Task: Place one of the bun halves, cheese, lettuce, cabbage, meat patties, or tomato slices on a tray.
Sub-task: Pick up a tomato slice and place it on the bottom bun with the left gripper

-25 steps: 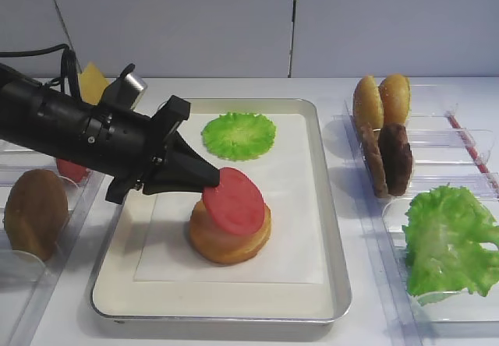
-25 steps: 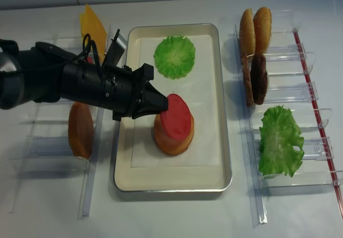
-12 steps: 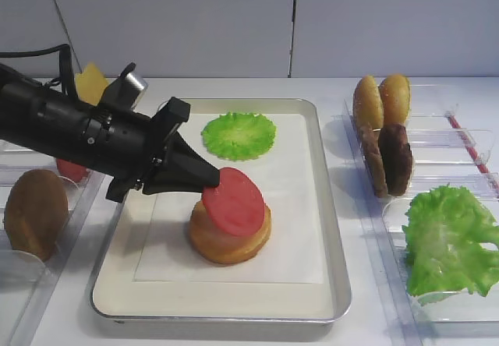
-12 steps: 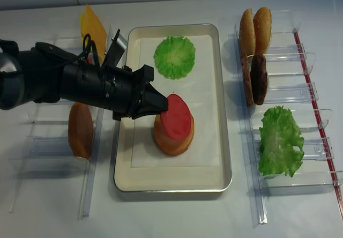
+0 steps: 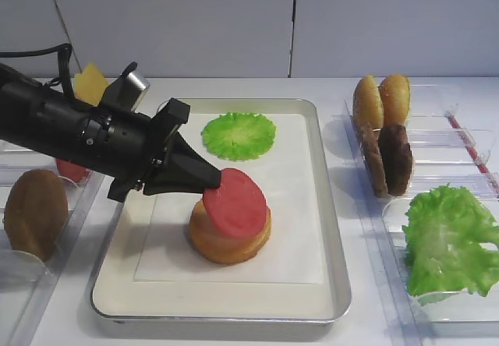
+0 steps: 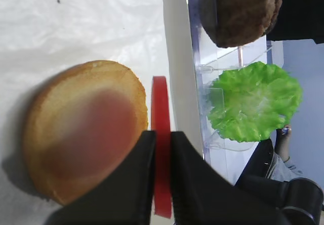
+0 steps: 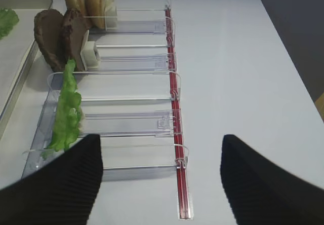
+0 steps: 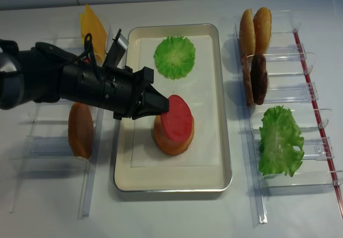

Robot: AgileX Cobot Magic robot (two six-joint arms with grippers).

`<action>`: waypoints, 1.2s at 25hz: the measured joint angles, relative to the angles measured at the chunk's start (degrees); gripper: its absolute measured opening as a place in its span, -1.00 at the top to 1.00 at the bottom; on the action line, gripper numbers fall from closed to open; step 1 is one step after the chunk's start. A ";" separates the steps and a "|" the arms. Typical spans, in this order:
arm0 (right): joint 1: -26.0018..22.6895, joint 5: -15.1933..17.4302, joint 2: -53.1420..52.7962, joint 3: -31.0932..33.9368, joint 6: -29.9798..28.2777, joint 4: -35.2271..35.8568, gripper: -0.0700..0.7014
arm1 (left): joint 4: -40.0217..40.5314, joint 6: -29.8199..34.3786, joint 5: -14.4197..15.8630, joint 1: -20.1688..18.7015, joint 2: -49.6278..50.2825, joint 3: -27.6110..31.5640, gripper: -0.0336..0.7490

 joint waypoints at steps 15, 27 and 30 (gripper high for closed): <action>0.00 0.00 0.00 0.00 0.00 0.00 -0.55 | 0.00 1.17 -0.01 0.00 2.91 0.00 0.63; 0.00 0.00 0.00 0.00 0.00 0.00 -0.55 | 0.00 4.19 -0.01 0.00 2.91 0.00 0.03; 0.00 0.00 0.00 0.00 0.00 0.00 -0.55 | 0.00 4.31 -0.48 0.00 2.91 0.00 -0.34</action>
